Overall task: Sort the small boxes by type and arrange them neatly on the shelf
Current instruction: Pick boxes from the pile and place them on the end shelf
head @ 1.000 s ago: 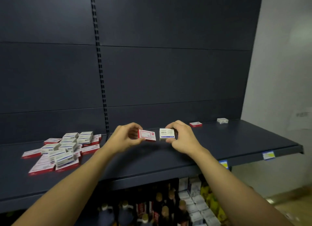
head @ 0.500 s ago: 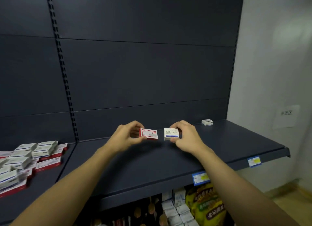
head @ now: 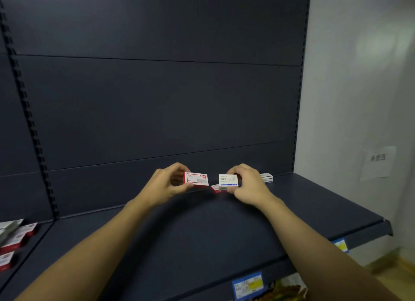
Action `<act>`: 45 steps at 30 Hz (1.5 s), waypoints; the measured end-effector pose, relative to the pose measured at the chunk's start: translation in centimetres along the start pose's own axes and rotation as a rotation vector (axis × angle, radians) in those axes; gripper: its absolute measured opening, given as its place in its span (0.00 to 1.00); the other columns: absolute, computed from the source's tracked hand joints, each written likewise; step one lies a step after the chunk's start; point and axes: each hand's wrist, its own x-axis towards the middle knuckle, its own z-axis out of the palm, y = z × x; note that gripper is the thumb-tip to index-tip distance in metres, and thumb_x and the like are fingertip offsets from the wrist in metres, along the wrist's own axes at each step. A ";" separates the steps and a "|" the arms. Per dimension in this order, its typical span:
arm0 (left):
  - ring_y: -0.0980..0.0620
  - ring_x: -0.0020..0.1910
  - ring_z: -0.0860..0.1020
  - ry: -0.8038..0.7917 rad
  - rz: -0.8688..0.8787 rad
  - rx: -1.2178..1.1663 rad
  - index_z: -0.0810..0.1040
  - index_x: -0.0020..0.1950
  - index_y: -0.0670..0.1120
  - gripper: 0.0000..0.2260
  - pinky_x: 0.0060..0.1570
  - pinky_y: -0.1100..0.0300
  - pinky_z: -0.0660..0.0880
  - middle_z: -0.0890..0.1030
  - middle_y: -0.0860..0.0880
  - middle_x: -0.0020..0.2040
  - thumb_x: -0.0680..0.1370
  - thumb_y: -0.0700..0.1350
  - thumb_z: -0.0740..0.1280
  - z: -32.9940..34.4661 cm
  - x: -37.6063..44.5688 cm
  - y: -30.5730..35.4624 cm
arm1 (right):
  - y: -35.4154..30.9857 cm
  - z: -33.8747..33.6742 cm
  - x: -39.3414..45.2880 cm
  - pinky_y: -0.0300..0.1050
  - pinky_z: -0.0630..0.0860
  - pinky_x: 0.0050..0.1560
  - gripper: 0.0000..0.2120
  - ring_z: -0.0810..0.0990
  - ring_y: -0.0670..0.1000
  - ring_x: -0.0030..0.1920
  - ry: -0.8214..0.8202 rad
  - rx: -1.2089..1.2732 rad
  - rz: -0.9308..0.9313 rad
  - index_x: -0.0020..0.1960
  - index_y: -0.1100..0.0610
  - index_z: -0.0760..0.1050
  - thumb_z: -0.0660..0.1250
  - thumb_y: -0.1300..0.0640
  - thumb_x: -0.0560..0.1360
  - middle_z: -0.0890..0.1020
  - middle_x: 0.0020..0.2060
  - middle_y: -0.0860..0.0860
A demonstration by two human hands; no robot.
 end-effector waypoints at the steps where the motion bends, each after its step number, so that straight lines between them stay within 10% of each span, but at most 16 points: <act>1: 0.56 0.50 0.84 -0.003 -0.002 0.004 0.79 0.53 0.47 0.11 0.55 0.57 0.80 0.86 0.53 0.48 0.74 0.43 0.77 0.6 0.5 0.1 | 0.7 -0.2 0.4 0.29 0.70 0.46 0.16 0.77 0.43 0.49 -0.001 0.000 -0.008 0.52 0.50 0.80 0.76 0.61 0.67 0.77 0.48 0.45; 19: 0.59 0.49 0.84 0.132 -0.246 0.134 0.79 0.54 0.50 0.12 0.55 0.56 0.81 0.85 0.54 0.49 0.74 0.46 0.77 12.5 5.2 2.1 | 14.7 -7.4 6.4 0.38 0.76 0.51 0.17 0.77 0.43 0.48 -0.179 0.056 -0.147 0.54 0.50 0.79 0.78 0.60 0.67 0.76 0.49 0.44; 45: 0.59 0.48 0.77 0.026 -0.447 0.484 0.79 0.55 0.50 0.16 0.45 0.70 0.71 0.77 0.55 0.51 0.72 0.55 0.77 15.6 6.6 -2.7 | 17.3 -8.0 9.4 0.43 0.78 0.53 0.17 0.78 0.44 0.48 -0.164 0.085 -0.187 0.53 0.51 0.80 0.78 0.61 0.67 0.76 0.49 0.45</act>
